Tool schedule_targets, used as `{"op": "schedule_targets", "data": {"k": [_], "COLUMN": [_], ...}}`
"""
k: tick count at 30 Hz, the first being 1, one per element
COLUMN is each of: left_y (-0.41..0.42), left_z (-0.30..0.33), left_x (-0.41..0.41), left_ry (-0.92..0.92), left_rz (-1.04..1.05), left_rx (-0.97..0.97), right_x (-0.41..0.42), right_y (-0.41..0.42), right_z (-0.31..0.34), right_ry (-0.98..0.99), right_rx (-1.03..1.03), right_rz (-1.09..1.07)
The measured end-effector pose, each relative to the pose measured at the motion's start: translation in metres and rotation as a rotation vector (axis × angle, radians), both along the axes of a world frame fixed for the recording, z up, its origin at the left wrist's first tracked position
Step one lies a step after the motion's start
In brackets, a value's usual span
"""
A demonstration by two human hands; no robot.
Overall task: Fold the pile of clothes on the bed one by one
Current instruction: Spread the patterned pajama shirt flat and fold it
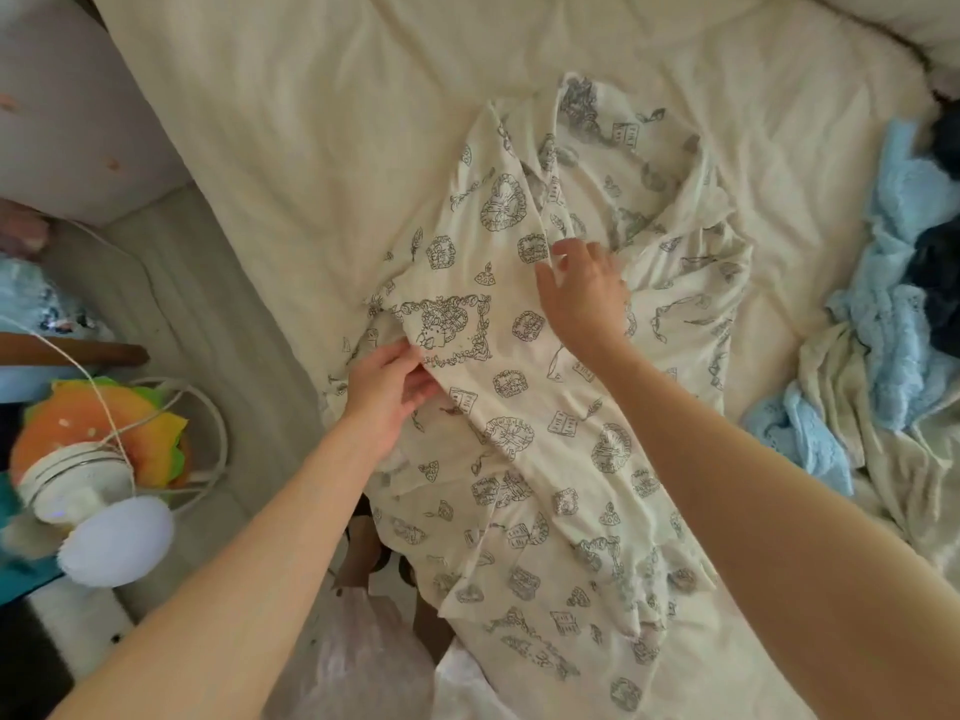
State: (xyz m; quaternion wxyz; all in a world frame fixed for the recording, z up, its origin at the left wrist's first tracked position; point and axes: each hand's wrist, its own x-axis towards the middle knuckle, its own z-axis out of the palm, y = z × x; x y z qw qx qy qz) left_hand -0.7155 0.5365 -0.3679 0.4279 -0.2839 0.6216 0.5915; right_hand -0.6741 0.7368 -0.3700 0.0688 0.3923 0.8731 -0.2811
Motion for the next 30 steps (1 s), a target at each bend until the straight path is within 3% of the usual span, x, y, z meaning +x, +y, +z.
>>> {"op": "schedule_targets", "data": {"k": [3, 6, 11, 14, 19, 24, 27, 30], "left_y": [0.0, 0.007, 0.015, 0.008, -0.008, -0.013, -0.017, -0.016], "left_z": [0.001, 0.002, 0.004, 0.002, -0.008, -0.017, -0.019, -0.014], "left_x": [-0.019, -0.038, -0.049, -0.052, -0.081, -0.097, -0.077, -0.05], "left_ry": [-0.032, 0.002, 0.006, 0.044, 0.208, 0.114, 0.071, 0.141], "left_rz": [0.117, 0.089, 0.132, 0.108, -0.026, 0.038, 0.055, 0.03], "left_rx": [0.031, -0.039, -0.107, -0.198, -0.38, -0.286, -0.243, -0.27], "right_x": [-0.028, -0.069, -0.11, -0.129, -0.175, -0.191, -0.172, -0.125], "right_y": [0.007, 0.017, 0.025, 0.025, 0.02, 0.017, 0.008, -0.008], "right_z": [0.0, -0.001, -0.003, 0.0, 0.01, -0.005, -0.012, -0.009], "right_ry": [0.063, 0.086, -0.023, 0.1, 0.265, 0.308, 0.274, 0.281], "right_rx": [-0.056, -0.102, -0.197, -0.309, -0.291, -0.415, -0.281, -0.079], "right_rz": [0.036, -0.001, -0.086, -0.157, -0.153, -0.189, -0.126, 0.014]}}
